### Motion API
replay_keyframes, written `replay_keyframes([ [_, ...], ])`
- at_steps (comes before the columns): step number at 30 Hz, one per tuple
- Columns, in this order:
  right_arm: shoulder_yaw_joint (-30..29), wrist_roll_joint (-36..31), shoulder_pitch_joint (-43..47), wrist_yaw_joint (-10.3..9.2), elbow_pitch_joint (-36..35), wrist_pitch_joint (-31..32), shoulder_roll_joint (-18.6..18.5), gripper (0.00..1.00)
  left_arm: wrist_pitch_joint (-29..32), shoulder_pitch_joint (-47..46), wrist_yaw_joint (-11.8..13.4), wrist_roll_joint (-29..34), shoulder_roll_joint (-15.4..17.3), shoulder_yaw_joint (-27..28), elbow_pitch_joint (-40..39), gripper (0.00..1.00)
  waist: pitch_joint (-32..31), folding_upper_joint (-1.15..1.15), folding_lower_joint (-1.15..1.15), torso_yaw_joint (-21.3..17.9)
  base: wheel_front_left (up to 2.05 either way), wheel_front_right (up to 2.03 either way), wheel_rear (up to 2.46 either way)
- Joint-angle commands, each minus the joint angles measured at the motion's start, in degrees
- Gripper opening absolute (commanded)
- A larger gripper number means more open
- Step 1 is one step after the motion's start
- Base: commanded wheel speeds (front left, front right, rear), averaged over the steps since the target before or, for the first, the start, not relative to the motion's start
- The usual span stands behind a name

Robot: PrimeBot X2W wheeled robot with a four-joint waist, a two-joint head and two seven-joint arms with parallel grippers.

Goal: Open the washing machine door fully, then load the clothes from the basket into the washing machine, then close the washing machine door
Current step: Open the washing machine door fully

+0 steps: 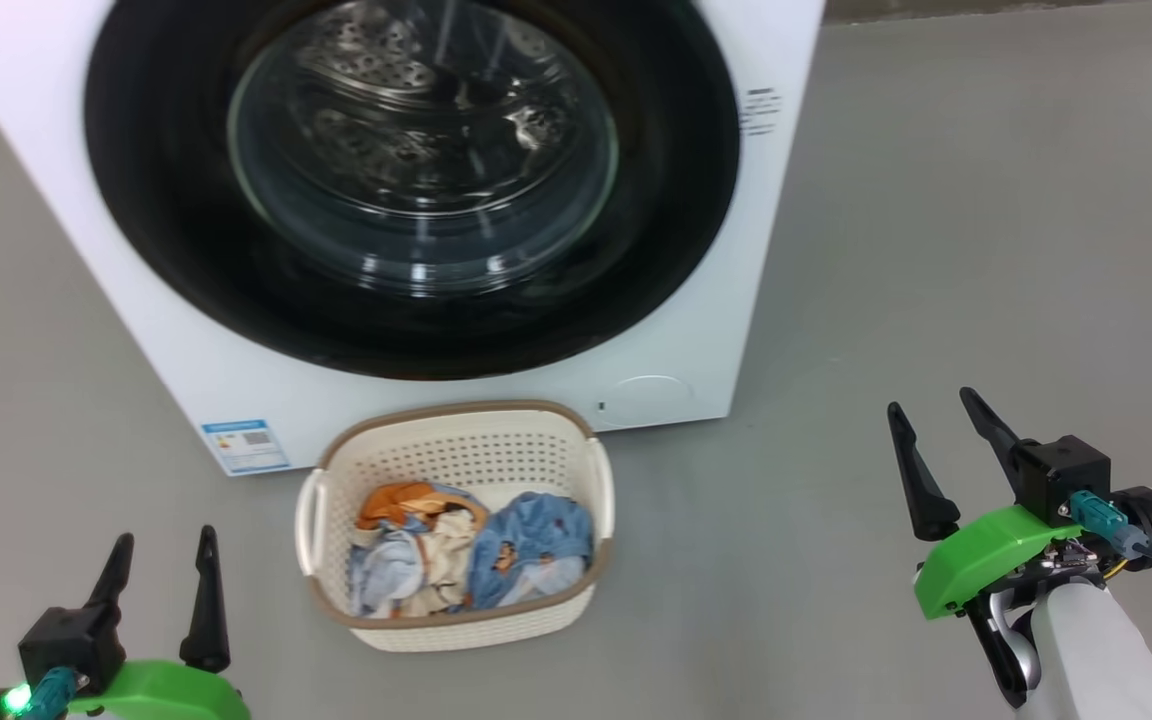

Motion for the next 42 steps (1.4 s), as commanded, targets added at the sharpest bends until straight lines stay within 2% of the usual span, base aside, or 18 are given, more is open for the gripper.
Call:
replay_keyframes([
  [1, 1.0, 0.4, -0.7, 0.09, -1.6, -0.7, -0.2, 1.00, -0.4, -2.4, 0.0, 0.0, 1.2, 1.7, -1.8, 1.00, 0.2, 0.00, 0.00, 0.1, 1.23, 1.23, -2.46],
  [11, 0.6, 1.2, -1.0, 0.09, -2.2, -0.7, 0.0, 1.00, -0.4, -2.7, 0.9, -0.3, 0.8, 2.3, -4.4, 1.00, 1.4, 0.00, 0.00, 0.4, 1.16, 1.14, -2.30],
  [17, 0.8, 1.6, -1.1, 0.09, -2.5, -0.7, -0.2, 1.00, -0.4, -2.2, 0.3, -0.4, 0.6, 1.9, -5.7, 1.00, 1.9, 0.00, 0.00, 0.4, 0.67, 0.67, -1.34],
  [42, 1.1, 2.4, 0.0, 0.09, -3.0, -0.7, -0.5, 1.00, -0.4, -0.5, -0.7, 0.3, 0.1, 2.0, -7.5, 1.00, 1.1, 0.00, 0.00, 0.9, 0.05, 0.05, -0.10],
])
